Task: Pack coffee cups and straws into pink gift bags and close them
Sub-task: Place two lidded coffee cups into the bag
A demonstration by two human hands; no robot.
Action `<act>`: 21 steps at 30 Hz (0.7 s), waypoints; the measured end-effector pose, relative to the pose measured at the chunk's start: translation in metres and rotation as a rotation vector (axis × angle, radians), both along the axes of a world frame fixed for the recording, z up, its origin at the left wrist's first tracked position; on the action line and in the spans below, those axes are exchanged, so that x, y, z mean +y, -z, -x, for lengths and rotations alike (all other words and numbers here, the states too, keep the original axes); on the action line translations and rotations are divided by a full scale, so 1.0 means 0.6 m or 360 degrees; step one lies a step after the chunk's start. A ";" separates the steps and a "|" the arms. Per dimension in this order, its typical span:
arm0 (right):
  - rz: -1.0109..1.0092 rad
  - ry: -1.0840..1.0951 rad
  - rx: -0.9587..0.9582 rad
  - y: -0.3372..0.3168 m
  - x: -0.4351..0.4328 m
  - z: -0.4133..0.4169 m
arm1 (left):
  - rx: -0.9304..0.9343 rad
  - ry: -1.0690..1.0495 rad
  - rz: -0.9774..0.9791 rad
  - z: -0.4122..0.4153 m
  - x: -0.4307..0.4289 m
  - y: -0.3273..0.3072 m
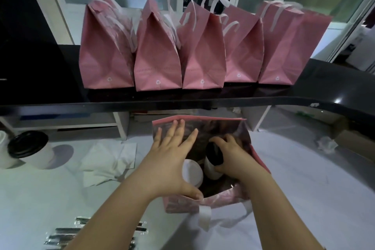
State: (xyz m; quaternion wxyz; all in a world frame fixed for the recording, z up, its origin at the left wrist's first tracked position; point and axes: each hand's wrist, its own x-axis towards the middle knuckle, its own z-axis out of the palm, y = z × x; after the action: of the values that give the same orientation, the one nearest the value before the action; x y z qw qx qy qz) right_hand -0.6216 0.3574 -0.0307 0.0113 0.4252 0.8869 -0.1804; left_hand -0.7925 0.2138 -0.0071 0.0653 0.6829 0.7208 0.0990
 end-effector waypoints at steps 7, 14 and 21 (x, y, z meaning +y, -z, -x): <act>-0.0048 -0.0060 -0.0171 0.041 -0.033 -0.021 | 0.0013 -0.0053 -0.0006 -0.012 -0.006 -0.002; -0.0059 -0.0261 -0.0430 0.093 -0.055 -0.030 | 0.0091 -0.0093 0.0026 -0.021 -0.012 0.003; 0.0114 -0.0251 -0.0454 0.076 -0.052 -0.027 | 0.0097 -0.0073 -0.0028 -0.021 -0.018 0.001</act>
State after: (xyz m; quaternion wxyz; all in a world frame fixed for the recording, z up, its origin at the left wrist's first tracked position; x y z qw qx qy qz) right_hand -0.6056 0.3264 -0.0765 0.1664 0.3748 0.8999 -0.1484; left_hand -0.7797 0.2029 -0.0075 0.0352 0.6695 0.7370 0.0860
